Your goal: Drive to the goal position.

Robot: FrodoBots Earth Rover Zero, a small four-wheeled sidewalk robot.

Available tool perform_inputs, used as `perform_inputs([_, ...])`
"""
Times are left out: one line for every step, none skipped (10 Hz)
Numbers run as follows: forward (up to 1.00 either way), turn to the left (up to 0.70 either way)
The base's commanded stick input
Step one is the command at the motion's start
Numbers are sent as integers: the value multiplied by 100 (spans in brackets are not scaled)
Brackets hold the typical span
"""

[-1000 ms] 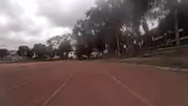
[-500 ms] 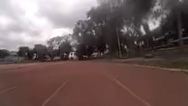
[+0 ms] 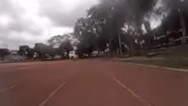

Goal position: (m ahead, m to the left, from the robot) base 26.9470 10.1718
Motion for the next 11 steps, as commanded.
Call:
perform_inputs([70,0])
perform_inputs([70,0])
perform_inputs([70,0])
perform_inputs([70,0])
perform_inputs([70,0])
perform_inputs([70,0])
perform_inputs([70,0])
perform_inputs([70,0])
perform_inputs([70,0])
perform_inputs([70,0])
perform_inputs([70,0])
